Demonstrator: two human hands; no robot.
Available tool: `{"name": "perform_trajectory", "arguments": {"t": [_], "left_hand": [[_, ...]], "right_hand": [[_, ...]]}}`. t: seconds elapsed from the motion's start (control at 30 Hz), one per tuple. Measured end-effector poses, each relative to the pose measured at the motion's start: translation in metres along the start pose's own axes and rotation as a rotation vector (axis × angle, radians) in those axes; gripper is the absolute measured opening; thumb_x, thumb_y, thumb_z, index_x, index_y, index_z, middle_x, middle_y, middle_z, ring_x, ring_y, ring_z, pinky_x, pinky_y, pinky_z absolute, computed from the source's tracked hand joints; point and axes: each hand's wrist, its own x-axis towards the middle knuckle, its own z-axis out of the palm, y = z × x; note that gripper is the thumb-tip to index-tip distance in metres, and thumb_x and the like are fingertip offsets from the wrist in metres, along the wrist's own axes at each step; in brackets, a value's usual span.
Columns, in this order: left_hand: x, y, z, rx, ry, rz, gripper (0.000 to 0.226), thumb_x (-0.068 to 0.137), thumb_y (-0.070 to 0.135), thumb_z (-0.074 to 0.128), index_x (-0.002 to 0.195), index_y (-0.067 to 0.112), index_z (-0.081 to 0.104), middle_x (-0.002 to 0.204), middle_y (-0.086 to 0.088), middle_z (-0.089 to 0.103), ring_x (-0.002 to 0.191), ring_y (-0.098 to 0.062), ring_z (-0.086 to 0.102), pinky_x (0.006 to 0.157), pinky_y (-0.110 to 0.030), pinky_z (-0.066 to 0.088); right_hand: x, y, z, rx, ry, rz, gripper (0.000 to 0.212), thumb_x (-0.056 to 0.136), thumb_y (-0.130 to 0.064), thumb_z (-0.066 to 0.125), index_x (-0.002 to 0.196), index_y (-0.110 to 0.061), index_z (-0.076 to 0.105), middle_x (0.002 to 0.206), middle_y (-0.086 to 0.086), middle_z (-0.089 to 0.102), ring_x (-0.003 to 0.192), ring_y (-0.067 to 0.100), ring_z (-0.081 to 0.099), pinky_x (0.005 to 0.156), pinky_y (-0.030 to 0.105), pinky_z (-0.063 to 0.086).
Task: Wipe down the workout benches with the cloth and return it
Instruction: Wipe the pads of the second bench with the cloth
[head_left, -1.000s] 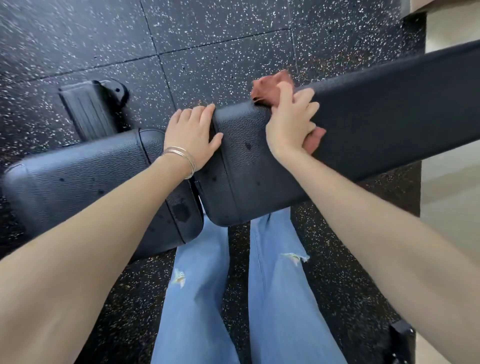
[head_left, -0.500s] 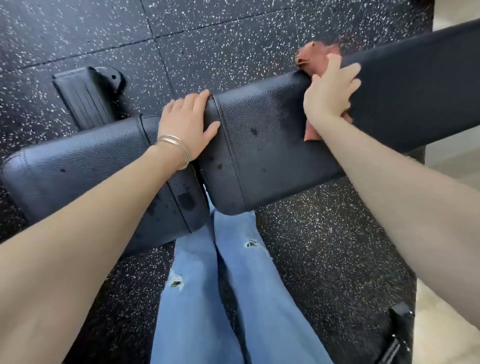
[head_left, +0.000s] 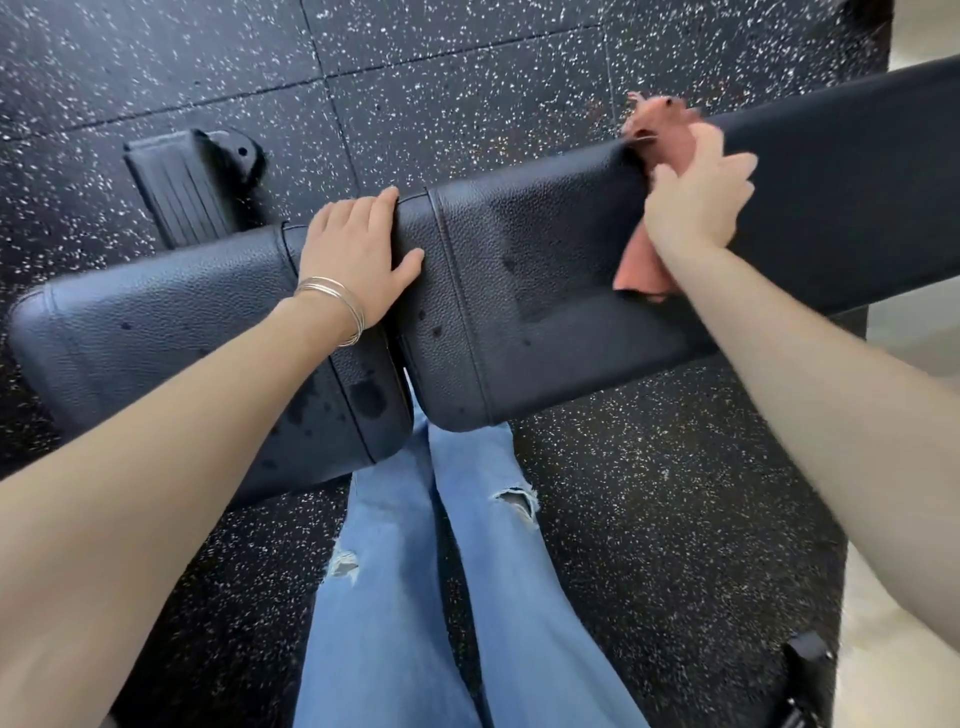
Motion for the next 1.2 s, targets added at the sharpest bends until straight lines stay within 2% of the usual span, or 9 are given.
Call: {"name": "perform_trajectory", "arguments": {"t": [0.13, 0.3, 0.47, 0.63, 0.7, 0.87, 0.93, 1.07, 1.2], "left_hand": [[-0.001, 0.004, 0.005, 0.005, 0.028, -0.033, 0.066, 0.092, 0.043, 0.041, 0.143, 0.005, 0.027, 0.134, -0.02, 0.048, 0.124, -0.038, 0.042, 0.112, -0.046, 0.021], [-0.004, 0.011, 0.006, 0.015, 0.027, -0.09, 0.066, 0.091, 0.042, 0.041, 0.144, 0.005, 0.026, 0.131, -0.021, 0.049, 0.122, -0.039, 0.043, 0.114, -0.047, 0.017], [-0.005, 0.013, 0.003, 0.055, 0.009, -0.113, 0.064, 0.092, 0.042, 0.04, 0.144, 0.006, 0.026, 0.132, -0.021, 0.048, 0.124, -0.038, 0.041, 0.115, -0.048, 0.016], [-0.007, 0.02, 0.002, 0.083, 0.01, -0.149, 0.065, 0.093, 0.039, 0.041, 0.144, 0.003, 0.025, 0.134, -0.023, 0.046, 0.124, -0.039, 0.04, 0.113, -0.049, 0.017], [-0.009, 0.022, 0.002, 0.077, 0.012, -0.146, 0.067, 0.092, 0.039, 0.042, 0.145, 0.002, 0.023, 0.136, -0.023, 0.044, 0.125, -0.039, 0.039, 0.113, -0.049, 0.017], [-0.011, 0.023, 0.009, 0.046, 0.047, -0.144, 0.071, 0.092, 0.041, 0.043, 0.146, 0.002, 0.019, 0.137, -0.024, 0.041, 0.127, -0.039, 0.038, 0.114, -0.052, 0.013], [-0.009, 0.021, 0.013, 0.038, 0.057, -0.148, 0.071, 0.091, 0.041, 0.042, 0.145, 0.001, 0.019, 0.137, -0.025, 0.04, 0.127, -0.04, 0.038, 0.114, -0.053, 0.011], [-0.011, 0.022, 0.016, 0.036, 0.071, -0.163, 0.072, 0.091, 0.041, 0.041, 0.146, 0.002, 0.017, 0.137, -0.025, 0.04, 0.127, -0.04, 0.038, 0.115, -0.053, 0.009], [-0.011, 0.022, 0.015, 0.042, 0.058, -0.163, 0.073, 0.092, 0.043, 0.041, 0.147, 0.003, 0.015, 0.138, -0.025, 0.039, 0.128, -0.041, 0.036, 0.115, -0.052, 0.009]], "right_hand": [[0.022, 0.05, -0.02, -0.143, -0.001, -0.023, 0.042, 0.094, -0.026, 0.052, 0.134, -0.031, 0.041, 0.133, 0.013, 0.038, 0.124, 0.033, 0.037, 0.094, 0.053, 0.039], [-0.037, 0.015, 0.018, 0.032, 0.109, 0.142, 0.04, 0.093, -0.026, 0.054, 0.131, -0.028, 0.043, 0.125, 0.011, 0.041, 0.116, 0.03, 0.04, 0.082, 0.048, 0.043], [-0.145, -0.01, 0.053, 0.02, -0.082, -0.335, 0.043, 0.089, -0.021, 0.058, 0.13, -0.028, 0.045, 0.114, 0.007, 0.045, 0.102, 0.029, 0.043, 0.071, 0.044, 0.039], [-0.111, 0.024, 0.034, -0.035, -0.169, -0.611, 0.043, 0.088, -0.019, 0.057, 0.128, -0.032, 0.047, 0.111, 0.006, 0.045, 0.099, 0.03, 0.043, 0.074, 0.044, 0.039], [-0.076, 0.05, 0.021, -0.039, -0.08, -0.527, 0.04, 0.088, -0.019, 0.056, 0.124, -0.033, 0.049, 0.112, 0.007, 0.046, 0.101, 0.03, 0.044, 0.076, 0.044, 0.04], [-0.006, 0.126, 0.0, -0.01, 0.078, 0.063, 0.04, 0.092, -0.022, 0.055, 0.129, -0.031, 0.045, 0.125, 0.009, 0.043, 0.115, 0.031, 0.041, 0.088, 0.048, 0.041], [-0.016, 0.128, 0.01, 0.015, 0.11, 0.163, 0.041, 0.093, -0.02, 0.055, 0.13, -0.031, 0.043, 0.126, 0.008, 0.043, 0.115, 0.029, 0.041, 0.088, 0.049, 0.043], [-0.098, 0.091, 0.046, 0.072, 0.154, 0.107, 0.048, 0.087, -0.013, 0.062, 0.128, -0.032, 0.047, 0.118, 0.007, 0.045, 0.107, 0.029, 0.042, 0.079, 0.048, 0.042], [-0.187, 0.066, 0.067, 0.08, -0.06, -0.129, 0.048, 0.085, -0.013, 0.063, 0.128, -0.031, 0.049, 0.114, 0.007, 0.045, 0.099, 0.03, 0.043, 0.069, 0.044, 0.039]]}}
